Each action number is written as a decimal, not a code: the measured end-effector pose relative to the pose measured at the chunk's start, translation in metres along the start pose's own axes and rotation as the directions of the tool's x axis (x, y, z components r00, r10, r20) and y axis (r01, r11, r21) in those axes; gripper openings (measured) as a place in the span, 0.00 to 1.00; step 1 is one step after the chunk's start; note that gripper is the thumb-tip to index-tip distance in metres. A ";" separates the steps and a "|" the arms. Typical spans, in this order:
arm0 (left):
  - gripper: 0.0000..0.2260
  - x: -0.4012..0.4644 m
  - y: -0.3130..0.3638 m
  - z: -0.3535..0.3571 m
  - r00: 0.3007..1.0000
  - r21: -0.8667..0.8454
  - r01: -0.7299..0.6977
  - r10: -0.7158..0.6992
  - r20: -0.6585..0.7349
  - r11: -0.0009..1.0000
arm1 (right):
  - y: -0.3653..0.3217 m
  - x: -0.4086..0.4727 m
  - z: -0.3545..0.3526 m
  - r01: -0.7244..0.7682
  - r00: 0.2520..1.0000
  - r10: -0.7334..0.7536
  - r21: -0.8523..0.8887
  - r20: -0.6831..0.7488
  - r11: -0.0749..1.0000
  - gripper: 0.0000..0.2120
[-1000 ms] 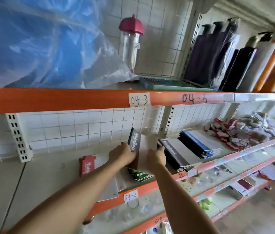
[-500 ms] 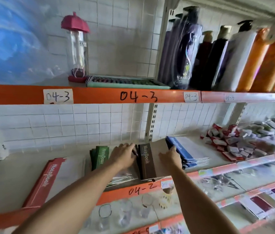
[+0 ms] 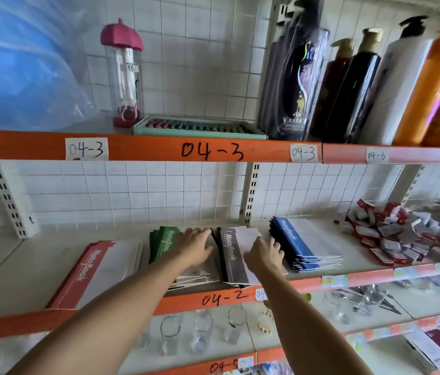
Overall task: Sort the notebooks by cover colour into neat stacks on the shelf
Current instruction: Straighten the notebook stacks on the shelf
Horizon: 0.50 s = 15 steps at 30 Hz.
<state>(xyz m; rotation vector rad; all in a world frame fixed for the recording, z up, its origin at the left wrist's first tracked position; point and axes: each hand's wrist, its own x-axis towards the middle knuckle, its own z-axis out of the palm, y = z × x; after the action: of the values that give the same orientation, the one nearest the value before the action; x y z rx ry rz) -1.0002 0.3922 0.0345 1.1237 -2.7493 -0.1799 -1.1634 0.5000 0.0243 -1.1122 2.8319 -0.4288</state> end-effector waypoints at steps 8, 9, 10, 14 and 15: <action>0.24 -0.024 -0.044 -0.014 0.999 -0.023 0.007 -0.008 -0.044 1.000 | -0.066 -0.026 0.005 0.236 0.971 -0.239 0.131 0.006 0.963 0.27; 0.24 -0.031 -0.055 -0.019 0.999 -0.036 0.010 -0.011 -0.040 0.999 | -0.081 -0.034 0.009 0.256 0.966 -0.259 0.147 0.000 0.955 0.28; 0.23 -0.039 -0.068 -0.024 0.999 -0.046 0.011 -0.012 -0.030 0.999 | -0.097 -0.043 0.013 0.279 0.960 -0.281 0.146 -0.006 0.949 0.28; 0.23 -0.082 -0.145 -0.040 0.997 -0.033 0.050 -0.052 -0.048 0.998 | -0.175 -0.084 0.035 0.356 0.933 -0.360 0.129 0.004 0.926 0.27; 0.24 -0.097 -0.167 -0.044 0.995 -0.018 0.082 -0.082 -0.059 0.997 | -0.197 -0.096 0.044 0.373 0.926 -0.378 0.145 0.007 0.916 0.27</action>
<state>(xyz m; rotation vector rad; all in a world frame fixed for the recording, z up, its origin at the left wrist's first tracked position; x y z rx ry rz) -0.8092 0.3391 0.0384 1.2185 -2.6471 -0.1747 -0.9562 0.4171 0.0343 -1.6181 2.5043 -0.6153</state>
